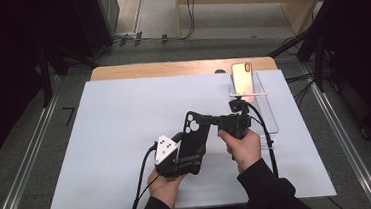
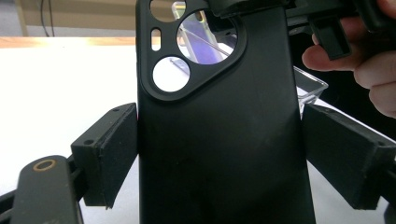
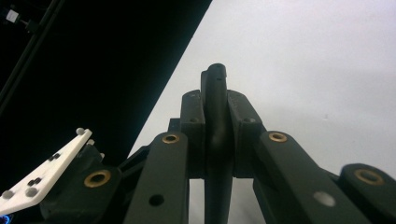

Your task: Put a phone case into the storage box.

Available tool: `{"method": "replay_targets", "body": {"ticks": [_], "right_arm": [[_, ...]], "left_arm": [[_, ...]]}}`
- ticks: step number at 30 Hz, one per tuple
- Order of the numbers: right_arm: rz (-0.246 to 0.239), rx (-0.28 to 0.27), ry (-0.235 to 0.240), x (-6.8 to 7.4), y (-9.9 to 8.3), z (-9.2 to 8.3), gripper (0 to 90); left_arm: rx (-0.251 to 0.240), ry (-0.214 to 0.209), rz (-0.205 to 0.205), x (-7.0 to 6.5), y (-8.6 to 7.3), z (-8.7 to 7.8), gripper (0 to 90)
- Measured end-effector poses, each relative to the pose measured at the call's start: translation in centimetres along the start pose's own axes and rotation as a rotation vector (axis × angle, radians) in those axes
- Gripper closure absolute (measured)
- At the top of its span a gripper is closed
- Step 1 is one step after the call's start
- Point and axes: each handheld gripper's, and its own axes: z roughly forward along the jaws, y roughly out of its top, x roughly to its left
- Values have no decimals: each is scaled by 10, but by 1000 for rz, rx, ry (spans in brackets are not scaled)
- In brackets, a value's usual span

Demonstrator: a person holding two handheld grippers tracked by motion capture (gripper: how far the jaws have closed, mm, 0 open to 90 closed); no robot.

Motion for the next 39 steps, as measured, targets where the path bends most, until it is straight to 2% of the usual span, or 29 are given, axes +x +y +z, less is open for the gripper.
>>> {"method": "replay_targets", "body": {"ticks": [6,10,14,17,20,24,26,31,34,37,38,39], "right_arm": [[-9,1,9,5,1,-2,773],[-28,-21,-8,8,2,-7,773],[-78,-45,-54,11,5,-15,773],[-119,-48,-95,14,7,-20,772],[-156,-44,-121,16,7,-23,772],[-221,-48,-140,19,7,-26,772],[-243,-48,-147,20,6,-26,772],[-310,-27,-151,22,4,-28,771],[-329,-11,-143,22,3,-29,771],[-333,3,-118,21,2,-31,770],[-343,4,-114,21,2,-31,771],[-353,5,-115,22,1,-31,771]], "left_arm": [[21,-18,-20,1,5,-1,124],[61,-21,-12,0,9,-2,125],[115,-26,-25,1,11,-2,128],[166,-66,-49,4,13,-1,136],[219,-87,-46,4,17,0,147],[248,-113,-41,6,23,-1,150],[291,-130,-50,8,26,0,150],[352,-193,-80,17,35,0,150],[376,-212,-60,19,42,-2,150],[398,-247,-60,22,49,-3,150],[412,-267,-51,23,50,-3,150],[425,-269,-37,24,51,-3,150]]}}
